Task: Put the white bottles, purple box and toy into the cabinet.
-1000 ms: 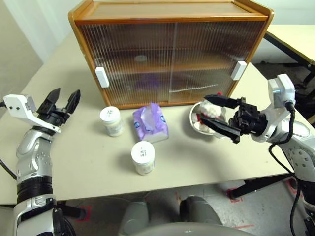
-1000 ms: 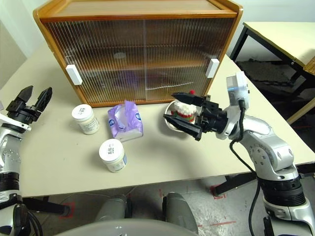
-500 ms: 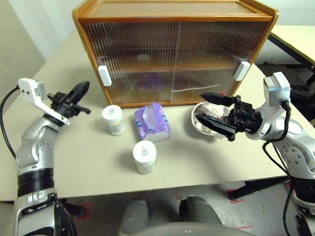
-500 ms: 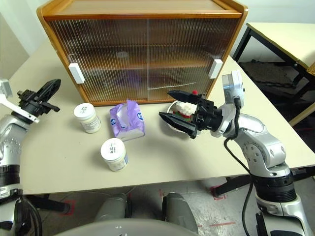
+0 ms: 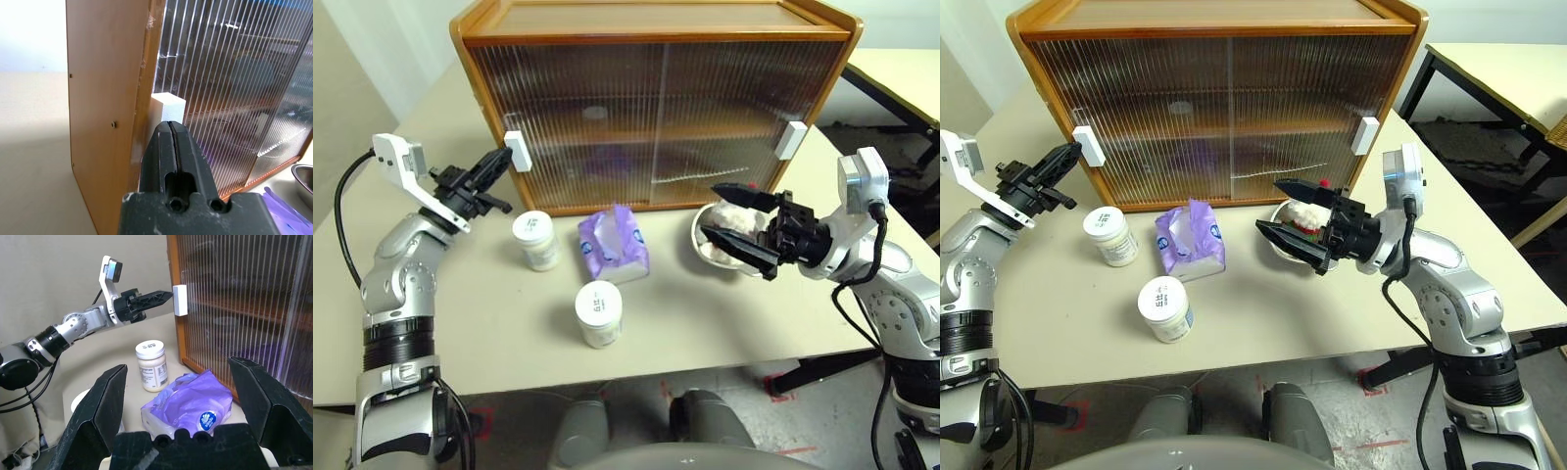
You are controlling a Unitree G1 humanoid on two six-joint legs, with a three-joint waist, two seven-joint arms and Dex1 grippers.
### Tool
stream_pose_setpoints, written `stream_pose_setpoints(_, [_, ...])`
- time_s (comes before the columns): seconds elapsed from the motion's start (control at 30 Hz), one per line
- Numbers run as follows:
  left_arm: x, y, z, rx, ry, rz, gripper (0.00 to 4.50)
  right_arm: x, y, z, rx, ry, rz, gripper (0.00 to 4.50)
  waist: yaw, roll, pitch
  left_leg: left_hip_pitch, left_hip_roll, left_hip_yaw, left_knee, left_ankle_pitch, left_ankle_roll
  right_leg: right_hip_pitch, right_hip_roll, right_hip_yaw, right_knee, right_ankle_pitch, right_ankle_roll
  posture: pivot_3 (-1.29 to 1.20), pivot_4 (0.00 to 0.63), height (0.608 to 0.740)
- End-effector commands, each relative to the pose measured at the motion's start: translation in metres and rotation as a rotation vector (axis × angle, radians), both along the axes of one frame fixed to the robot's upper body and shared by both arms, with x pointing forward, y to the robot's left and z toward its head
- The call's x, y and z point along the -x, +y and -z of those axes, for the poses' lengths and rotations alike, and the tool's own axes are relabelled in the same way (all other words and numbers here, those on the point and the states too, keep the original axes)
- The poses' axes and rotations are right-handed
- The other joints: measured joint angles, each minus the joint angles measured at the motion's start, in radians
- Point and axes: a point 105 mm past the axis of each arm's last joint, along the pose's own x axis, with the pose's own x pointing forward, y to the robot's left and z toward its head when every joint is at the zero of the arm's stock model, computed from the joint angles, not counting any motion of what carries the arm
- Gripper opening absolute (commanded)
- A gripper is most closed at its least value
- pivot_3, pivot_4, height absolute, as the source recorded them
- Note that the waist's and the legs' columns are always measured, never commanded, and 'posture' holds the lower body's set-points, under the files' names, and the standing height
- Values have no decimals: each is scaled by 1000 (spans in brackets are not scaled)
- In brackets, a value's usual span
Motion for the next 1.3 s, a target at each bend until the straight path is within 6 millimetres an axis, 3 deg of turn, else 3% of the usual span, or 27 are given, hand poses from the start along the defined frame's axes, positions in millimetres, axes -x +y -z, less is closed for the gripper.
stream_pose_setpoints(0.03, [-4,-3,4,-6,19,9,39,1,-2,-4,-5,-24,19,4500,-2,0,0,0,0,0,0,0,0,0,0,0,0,0,0,9,0,740])
stream_pose_setpoints(0.93, [21,19,9,12,17,-73,39,-4,-5,-2,7,-11,19,4500,-19,0,0,0,0,0,0,0,0,0,-1,0,0,0,0,36,0,740])
stream_pose_setpoints(1.3, [10,17,14,10,25,-79,39,-4,-7,-4,8,-17,34,4500,-20,0,0,0,0,0,0,0,1,0,0,0,0,0,0,8,0,740])
